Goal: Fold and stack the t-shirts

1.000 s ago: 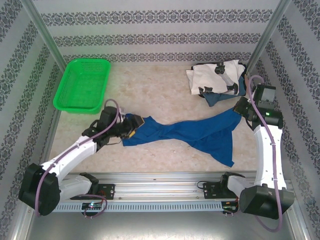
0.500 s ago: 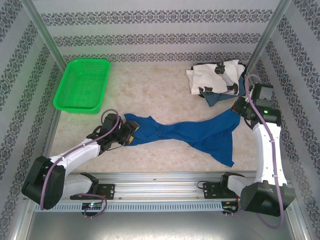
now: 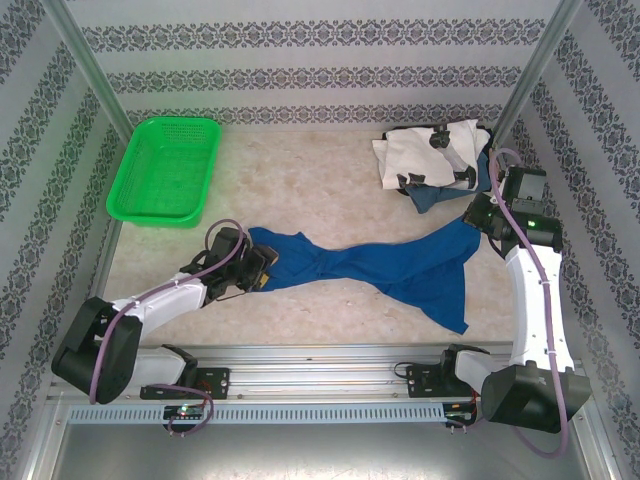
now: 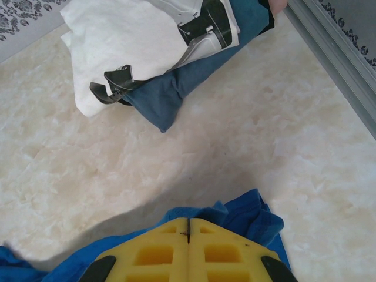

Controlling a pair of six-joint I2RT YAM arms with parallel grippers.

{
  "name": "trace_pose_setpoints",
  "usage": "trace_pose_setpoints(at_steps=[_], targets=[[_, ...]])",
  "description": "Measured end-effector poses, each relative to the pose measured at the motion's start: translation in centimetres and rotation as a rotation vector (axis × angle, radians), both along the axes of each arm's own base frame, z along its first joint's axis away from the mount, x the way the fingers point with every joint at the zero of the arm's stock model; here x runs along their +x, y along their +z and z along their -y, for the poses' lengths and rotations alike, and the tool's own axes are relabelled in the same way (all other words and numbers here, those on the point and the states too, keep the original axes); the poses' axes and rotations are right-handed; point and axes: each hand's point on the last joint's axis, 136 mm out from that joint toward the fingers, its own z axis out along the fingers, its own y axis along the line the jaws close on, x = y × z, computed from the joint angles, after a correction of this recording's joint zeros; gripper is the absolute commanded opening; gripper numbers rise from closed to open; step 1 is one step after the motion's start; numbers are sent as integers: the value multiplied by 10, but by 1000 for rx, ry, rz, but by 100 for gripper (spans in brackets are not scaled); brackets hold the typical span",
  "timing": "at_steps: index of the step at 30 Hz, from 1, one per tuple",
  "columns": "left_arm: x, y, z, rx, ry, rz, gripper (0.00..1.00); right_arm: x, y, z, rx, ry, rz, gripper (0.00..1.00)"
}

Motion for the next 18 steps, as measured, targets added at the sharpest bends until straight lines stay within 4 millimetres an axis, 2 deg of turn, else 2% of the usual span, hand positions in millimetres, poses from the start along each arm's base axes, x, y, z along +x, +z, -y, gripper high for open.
trace_pose_setpoints(at_steps=[5,8,13,18], targets=[[-7,6,-5,11,7,-7,56,0,0,0,0,0,0,0],[-5,0,-4,15,8,-17,54,0,0,0,0,0,0,0],[4,-15,0,32,6,-52,45,0,0,0,2,2,1,0],[17,-6,6,19,1,-14,37,0,0,0,2,2,1,0]])
